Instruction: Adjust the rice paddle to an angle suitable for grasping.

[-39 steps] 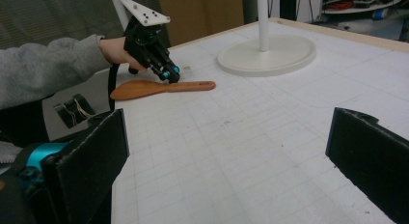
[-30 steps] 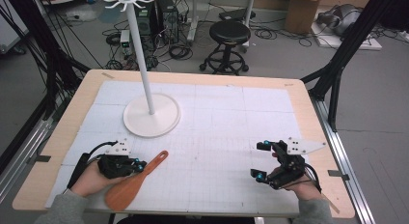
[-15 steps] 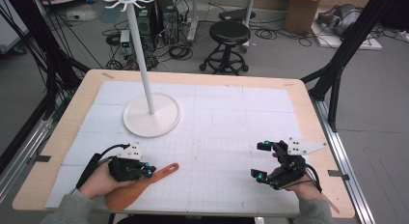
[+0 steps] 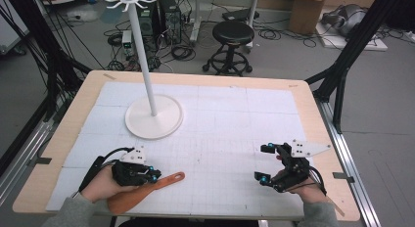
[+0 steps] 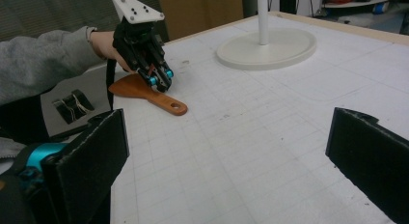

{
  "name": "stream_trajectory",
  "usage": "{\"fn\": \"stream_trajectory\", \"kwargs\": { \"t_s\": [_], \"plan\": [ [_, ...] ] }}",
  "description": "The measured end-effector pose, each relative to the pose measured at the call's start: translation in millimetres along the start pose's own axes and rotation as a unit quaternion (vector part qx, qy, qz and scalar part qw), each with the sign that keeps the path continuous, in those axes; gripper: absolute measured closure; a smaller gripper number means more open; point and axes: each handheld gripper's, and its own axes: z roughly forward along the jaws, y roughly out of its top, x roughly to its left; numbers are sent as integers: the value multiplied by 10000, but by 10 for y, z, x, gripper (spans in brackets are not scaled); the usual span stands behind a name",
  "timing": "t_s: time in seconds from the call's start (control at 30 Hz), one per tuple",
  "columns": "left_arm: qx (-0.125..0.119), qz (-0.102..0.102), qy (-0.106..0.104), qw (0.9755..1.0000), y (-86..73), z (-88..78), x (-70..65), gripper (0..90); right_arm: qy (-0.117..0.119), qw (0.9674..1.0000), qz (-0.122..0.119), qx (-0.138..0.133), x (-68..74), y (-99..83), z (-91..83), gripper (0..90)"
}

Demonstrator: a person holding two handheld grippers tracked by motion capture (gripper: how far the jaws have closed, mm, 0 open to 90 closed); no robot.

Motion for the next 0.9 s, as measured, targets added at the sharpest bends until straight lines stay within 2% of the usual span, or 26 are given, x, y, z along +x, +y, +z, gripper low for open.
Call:
{"fn": "stream_trajectory", "kwargs": {
  "t_s": [0.07, 0.2, 0.27, 0.33, 0.47, 0.67, 0.7, 0.73, 0.8, 0.9],
  "plan": [
    [-117, -20, -20, 9999, 30, -52, -10, 805, 1, 10000, -1, 0, -2, -1, -1, 0],
    [-140, 99, -51, 9998, 103, -117, -56, 716, -10, 10000, -20, 0, -8, -4, -5, 0],
    [-100, 190, -54, 9998, 137, -124, -87, 630, -9, 10000, 0, 2, -6, -5, -4, 0],
    [-146, 315, -58, 9994, 154, -112, -115, 501, -8, 10000, -2, 2, -6, -5, -4, 0],
    [-22, 317, -89, 9995, 160, -66, -131, 345, -2, 10000, 9, 9, -5, -6, -2, 0],
    [130, 385, 12, 9992, 211, -72, -155, 265, -7, 10000, 26, 15, -5, -6, -6, 0],
    [158, 449, 1, 9989, 224, -77, -161, 247, -26, 10000, -5, 0, -11, -6, -6, 0],
    [211, 480, 5, 9986, 234, -79, -172, 210, -58, 10000, 19, -7, -10, -6, -10, 0],
    [302, 590, 64, 9978, 248, -68, -188, 209, -73, 10000, 18, -15, -12, -6, -11, 0],
    [548, 591, 159, 9966, 263, -23, -188, 157, -72, 10000, 29, -2, -13, -8, -12, 0]
  ]
}}
